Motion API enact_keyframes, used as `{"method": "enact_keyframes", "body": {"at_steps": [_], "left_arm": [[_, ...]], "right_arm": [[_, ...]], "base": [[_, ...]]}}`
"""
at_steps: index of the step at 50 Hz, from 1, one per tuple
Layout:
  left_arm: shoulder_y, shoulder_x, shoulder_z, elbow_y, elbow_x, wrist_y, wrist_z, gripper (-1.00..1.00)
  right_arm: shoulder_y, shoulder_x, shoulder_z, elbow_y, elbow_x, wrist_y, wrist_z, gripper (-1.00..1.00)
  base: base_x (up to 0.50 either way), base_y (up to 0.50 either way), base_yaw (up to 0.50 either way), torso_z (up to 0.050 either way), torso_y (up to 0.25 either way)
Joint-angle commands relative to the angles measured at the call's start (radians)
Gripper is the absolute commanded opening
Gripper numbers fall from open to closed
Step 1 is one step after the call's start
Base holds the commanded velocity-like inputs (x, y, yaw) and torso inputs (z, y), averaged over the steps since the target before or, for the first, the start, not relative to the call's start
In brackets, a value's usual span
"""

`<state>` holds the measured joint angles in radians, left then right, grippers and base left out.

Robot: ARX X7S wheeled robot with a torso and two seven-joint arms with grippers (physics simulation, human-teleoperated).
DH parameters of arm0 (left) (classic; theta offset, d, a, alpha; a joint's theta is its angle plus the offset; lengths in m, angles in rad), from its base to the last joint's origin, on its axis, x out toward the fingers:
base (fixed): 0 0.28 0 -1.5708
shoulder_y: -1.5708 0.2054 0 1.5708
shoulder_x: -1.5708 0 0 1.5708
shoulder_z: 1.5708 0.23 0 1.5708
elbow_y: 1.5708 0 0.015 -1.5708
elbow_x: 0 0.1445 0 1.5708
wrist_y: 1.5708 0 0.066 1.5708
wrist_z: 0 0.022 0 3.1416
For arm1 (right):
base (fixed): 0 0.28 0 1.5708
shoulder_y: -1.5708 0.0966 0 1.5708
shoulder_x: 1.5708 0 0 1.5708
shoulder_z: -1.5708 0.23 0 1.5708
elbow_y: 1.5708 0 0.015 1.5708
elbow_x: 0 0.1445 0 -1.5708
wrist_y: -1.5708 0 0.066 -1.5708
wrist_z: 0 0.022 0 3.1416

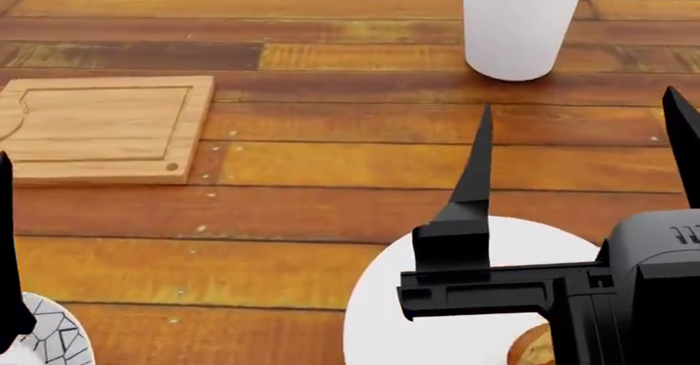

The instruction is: Place all breads on the cutting board.

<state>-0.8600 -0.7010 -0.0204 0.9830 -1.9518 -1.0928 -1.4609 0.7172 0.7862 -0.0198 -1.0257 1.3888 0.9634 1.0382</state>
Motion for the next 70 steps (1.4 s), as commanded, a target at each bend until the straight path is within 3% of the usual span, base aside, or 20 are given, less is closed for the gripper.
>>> {"method": "enact_keyframes", "body": {"at_steps": [1, 11, 19, 31, 35, 37, 42, 58, 70], "left_arm": [[0.001, -0.010, -0.001, 0.000, 0.002, 0.011, 0.001, 1.00], [-0.001, -0.019, 0.003, -0.002, 0.001, 0.020, 0.000, 1.00], [-0.005, -0.016, 0.017, -0.004, 0.003, 0.024, -0.001, 1.00], [0.048, -0.017, -0.024, -0.013, 0.053, 0.013, 0.056, 1.00], [0.052, -0.014, -0.023, -0.017, 0.063, 0.011, 0.064, 1.00], [0.038, -0.006, 0.001, -0.020, 0.062, 0.006, 0.054, 1.00], [0.027, -0.008, 0.012, -0.017, 0.055, 0.010, 0.044, 1.00], [0.049, -0.004, 0.004, -0.012, 0.079, 0.005, 0.083, 1.00], [0.098, -0.003, -0.036, -0.012, 0.111, 0.012, 0.121, 1.00]], "right_arm": [[0.006, 0.008, -0.010, 0.003, -0.001, -0.012, -0.001, 1.00], [0.040, 0.026, -0.026, 0.015, 0.042, -0.006, 0.022, 1.00], [0.180, 0.096, -0.115, 0.159, 0.272, 0.067, 0.133, 1.00], [0.572, 0.225, -0.319, 0.463, 0.694, 0.250, 0.126, 1.00], [0.600, 0.228, -0.347, 0.490, 0.732, 0.271, 0.116, 1.00], [0.700, 0.234, -0.430, 0.614, 0.855, 0.337, 0.086, 1.00], [0.793, 0.235, -0.502, 0.745, 0.942, 0.398, 0.056, 1.00], [0.979, 0.223, -0.806, 0.970, 1.081, 0.561, 0.093, 1.00], [1.005, 0.219, -0.984, 1.002, 1.178, 0.558, 0.107, 1.00]], "base": [[0.38, 0.00, 0.00, 0.000, 0.000], [0.29, 0.00, 0.00, 0.000, 0.001], [0.00, 0.00, 0.00, 0.000, 0.000], [0.00, 0.00, 0.00, 0.000, 0.000], [0.00, 0.00, 0.00, 0.000, 0.000], [0.00, 0.00, 0.00, 0.000, 0.000], [0.00, 0.00, 0.00, 0.000, 0.000], [0.00, 0.00, 0.00, 0.000, 0.000], [0.00, 0.00, 0.00, 0.000, 0.000]]}}
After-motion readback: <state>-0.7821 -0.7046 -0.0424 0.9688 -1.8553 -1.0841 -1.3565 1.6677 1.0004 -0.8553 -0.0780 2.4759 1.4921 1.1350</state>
